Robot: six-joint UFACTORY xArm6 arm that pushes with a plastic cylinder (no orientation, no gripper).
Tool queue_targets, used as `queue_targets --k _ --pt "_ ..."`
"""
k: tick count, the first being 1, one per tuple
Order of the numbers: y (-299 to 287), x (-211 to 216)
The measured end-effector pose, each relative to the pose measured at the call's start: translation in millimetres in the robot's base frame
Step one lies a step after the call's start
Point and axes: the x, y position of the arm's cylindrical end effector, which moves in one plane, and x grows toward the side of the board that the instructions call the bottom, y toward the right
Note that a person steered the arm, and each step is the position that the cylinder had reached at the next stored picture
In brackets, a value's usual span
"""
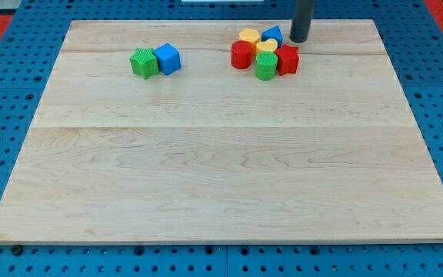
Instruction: Slide the blue cube right to the blue triangle
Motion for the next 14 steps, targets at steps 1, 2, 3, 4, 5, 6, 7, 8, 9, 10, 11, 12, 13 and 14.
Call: queue_targets --k 1,2,3,4,5,6,7,8,9,10,11,12,13,14 --pt "58 -40" --pt "40 -47" --pt "-32 -47" --pt "-116 -47" --pt "-173 -16" --pt "-169 19" --pt "-187 60" --pt "-227 107" --pt "-265 114" --pt "-264 102" --pt "-267 88" --pt "-249 71" --pt "-237 50" --pt "-235 25"
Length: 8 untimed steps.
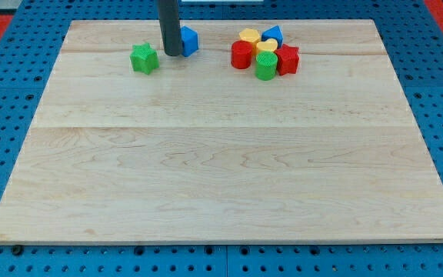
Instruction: Slide the blue cube right to the blue triangle
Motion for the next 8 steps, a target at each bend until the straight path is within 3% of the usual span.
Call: queue_targets --k 4,6,8 --pt "14 -59" --pt "17 -65" --pt "72 -71"
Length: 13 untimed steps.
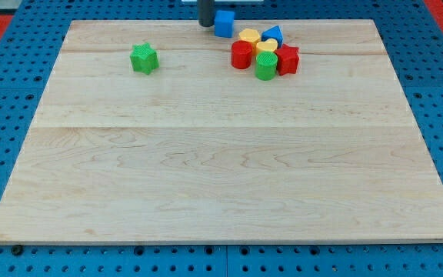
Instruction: Slide the blue cube right to the blue triangle
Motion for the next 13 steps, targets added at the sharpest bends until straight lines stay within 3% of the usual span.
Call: queue_targets --k 7,13 --pt "227 0" --pt "186 45"
